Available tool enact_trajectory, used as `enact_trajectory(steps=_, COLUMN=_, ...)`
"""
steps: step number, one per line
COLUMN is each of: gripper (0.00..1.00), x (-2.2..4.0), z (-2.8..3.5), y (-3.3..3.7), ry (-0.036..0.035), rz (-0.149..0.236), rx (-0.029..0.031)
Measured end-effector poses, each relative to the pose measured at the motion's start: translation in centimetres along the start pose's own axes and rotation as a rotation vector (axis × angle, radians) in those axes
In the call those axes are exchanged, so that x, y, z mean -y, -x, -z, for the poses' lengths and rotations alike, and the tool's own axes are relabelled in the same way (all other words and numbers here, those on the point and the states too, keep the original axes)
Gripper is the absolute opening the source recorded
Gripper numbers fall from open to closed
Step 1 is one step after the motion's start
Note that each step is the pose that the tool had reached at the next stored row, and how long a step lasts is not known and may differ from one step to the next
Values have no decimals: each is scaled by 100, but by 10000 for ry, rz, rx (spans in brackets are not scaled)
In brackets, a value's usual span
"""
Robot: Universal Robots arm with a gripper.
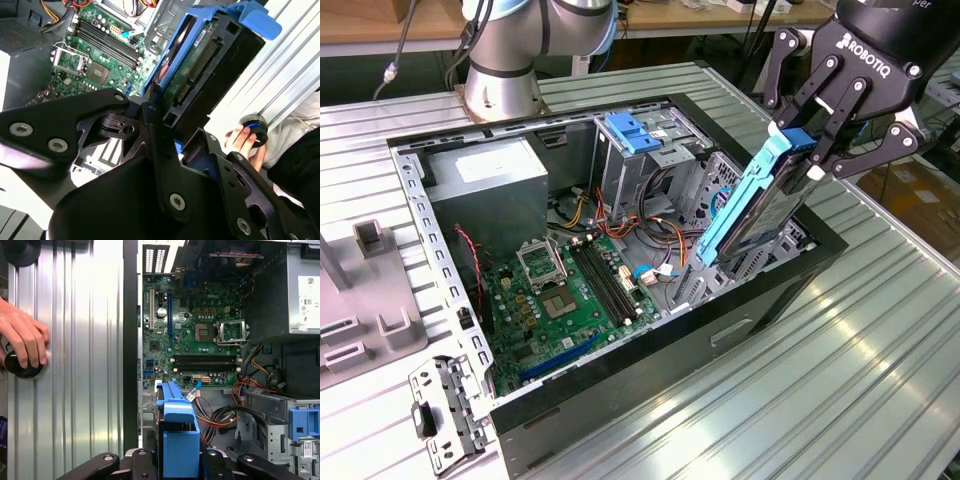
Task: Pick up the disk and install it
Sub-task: 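Pick up the disk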
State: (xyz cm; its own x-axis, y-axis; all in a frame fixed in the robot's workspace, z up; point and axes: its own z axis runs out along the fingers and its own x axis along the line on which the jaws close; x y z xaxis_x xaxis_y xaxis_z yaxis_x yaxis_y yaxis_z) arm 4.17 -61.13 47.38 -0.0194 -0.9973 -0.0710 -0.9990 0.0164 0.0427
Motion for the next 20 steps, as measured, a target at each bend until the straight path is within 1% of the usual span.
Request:
enact_trajectory(steps=2, gripper=37, x=34, z=1, y=0, ry=14, rz=-2, rx=0)
enact_trajectory(steps=7, gripper=37, x=181, z=7, y=4, ry=75, rz=-6, rx=-1)
enact_trajectory(steps=9, gripper=37, x=215, z=9, y=4, ry=87, rz=-7, rx=-1)
enact_trajectory(steps=12, gripper=37, x=285, z=11, y=5, ry=111, rz=-8, rx=-2)
enact_trajectory(steps=20, gripper=37, x=384, z=16, y=8, ry=142, rz=-11, rx=-3)
